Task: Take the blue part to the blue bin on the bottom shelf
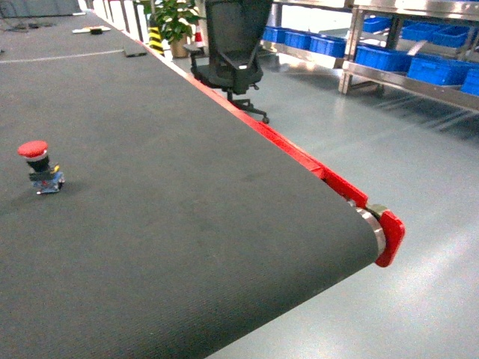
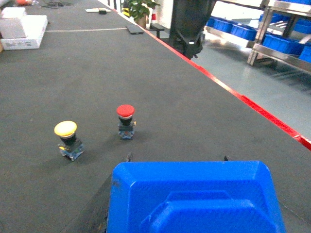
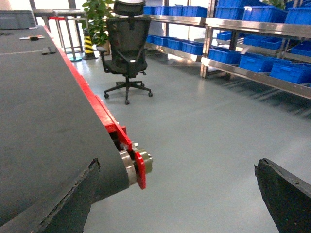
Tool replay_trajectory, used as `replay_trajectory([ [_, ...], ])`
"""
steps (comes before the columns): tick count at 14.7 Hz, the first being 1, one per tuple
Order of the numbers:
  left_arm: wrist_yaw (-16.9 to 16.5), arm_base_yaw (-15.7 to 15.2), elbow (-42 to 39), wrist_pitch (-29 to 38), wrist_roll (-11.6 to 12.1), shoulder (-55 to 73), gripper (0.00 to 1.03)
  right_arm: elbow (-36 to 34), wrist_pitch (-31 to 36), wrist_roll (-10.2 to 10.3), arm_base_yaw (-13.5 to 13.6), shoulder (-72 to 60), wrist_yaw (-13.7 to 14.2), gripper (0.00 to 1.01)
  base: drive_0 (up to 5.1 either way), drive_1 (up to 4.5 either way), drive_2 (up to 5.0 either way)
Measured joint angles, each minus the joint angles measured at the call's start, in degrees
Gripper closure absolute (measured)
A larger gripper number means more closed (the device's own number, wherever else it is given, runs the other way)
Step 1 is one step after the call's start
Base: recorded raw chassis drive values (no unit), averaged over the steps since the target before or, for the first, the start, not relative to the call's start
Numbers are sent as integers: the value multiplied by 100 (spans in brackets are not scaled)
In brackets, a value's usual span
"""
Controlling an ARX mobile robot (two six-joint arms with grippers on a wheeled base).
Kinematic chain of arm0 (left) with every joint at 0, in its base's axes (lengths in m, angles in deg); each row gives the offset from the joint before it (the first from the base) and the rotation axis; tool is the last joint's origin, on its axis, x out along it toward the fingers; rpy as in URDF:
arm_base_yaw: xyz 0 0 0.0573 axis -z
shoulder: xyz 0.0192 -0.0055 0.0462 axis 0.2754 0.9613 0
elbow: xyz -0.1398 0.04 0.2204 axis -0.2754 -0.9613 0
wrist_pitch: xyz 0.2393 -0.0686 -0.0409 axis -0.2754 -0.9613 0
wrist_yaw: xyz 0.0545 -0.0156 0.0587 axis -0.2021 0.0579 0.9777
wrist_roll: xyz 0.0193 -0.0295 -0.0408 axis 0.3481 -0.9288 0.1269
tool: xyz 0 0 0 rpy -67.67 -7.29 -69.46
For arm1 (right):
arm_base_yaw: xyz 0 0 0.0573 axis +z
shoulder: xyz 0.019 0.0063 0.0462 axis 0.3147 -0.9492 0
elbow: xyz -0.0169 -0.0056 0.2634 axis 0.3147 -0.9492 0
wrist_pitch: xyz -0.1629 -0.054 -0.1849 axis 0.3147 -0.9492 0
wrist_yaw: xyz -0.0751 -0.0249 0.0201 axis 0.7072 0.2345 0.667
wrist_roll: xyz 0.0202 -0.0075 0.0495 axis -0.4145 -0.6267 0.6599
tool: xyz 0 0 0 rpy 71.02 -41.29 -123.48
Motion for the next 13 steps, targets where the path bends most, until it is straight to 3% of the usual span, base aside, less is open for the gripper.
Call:
replay_trajectory([
  [13,-2,4,0,0,0,-2,59,0,0,0,0,0,0,3,-160,-160,-160],
])
